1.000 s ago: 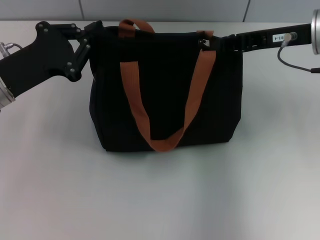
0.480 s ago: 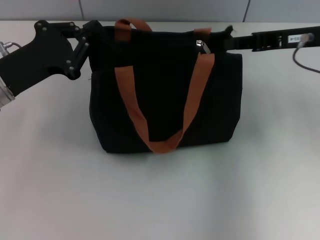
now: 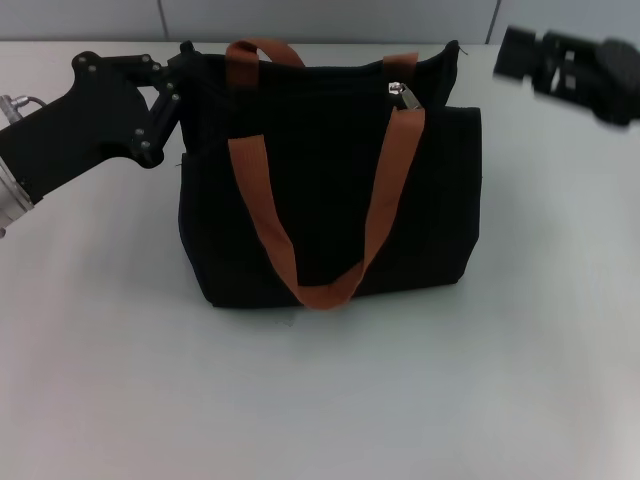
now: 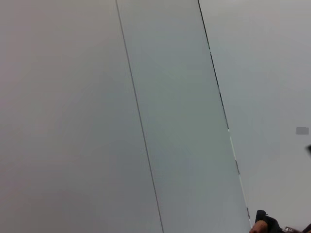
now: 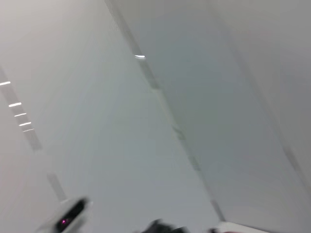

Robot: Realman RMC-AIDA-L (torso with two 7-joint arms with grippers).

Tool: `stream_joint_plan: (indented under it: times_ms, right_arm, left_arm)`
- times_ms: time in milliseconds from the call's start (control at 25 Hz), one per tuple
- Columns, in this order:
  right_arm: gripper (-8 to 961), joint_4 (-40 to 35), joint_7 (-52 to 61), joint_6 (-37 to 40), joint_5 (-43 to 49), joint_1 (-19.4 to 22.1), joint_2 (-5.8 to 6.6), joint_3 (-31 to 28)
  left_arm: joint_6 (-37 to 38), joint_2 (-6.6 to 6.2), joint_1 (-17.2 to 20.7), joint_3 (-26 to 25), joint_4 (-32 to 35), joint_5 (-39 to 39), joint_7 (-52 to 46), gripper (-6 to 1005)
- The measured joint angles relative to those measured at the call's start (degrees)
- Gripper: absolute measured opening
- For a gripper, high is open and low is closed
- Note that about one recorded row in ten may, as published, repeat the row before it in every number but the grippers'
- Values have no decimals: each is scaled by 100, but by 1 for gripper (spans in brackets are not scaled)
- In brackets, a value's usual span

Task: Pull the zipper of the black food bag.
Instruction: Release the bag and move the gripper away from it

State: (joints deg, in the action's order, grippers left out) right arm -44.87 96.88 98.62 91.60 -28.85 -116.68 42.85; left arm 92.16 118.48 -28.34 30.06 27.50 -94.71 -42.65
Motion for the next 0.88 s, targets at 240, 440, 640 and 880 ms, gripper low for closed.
stream_joint_plan:
  times_ms: [240,440,640,880]
  right_arm:
    - [622,1023,-2295,1012,63,307,-45,104]
    - [714,1306,-2700,987,809,354,-134,130]
    - [805,1595,-2899,762,1536,214,-174,129]
    - [818,1693,-3101,410,1734,134,-233,126]
  left_arm:
    - [-101,0,34,1,0,84,-458,57]
    - [-128,-11,105,0,3,97,-729,89]
    - [-125,-36,161,25,65,68,-1040,169]
    - [6,-372,271,123,836,-486,-2703,265]
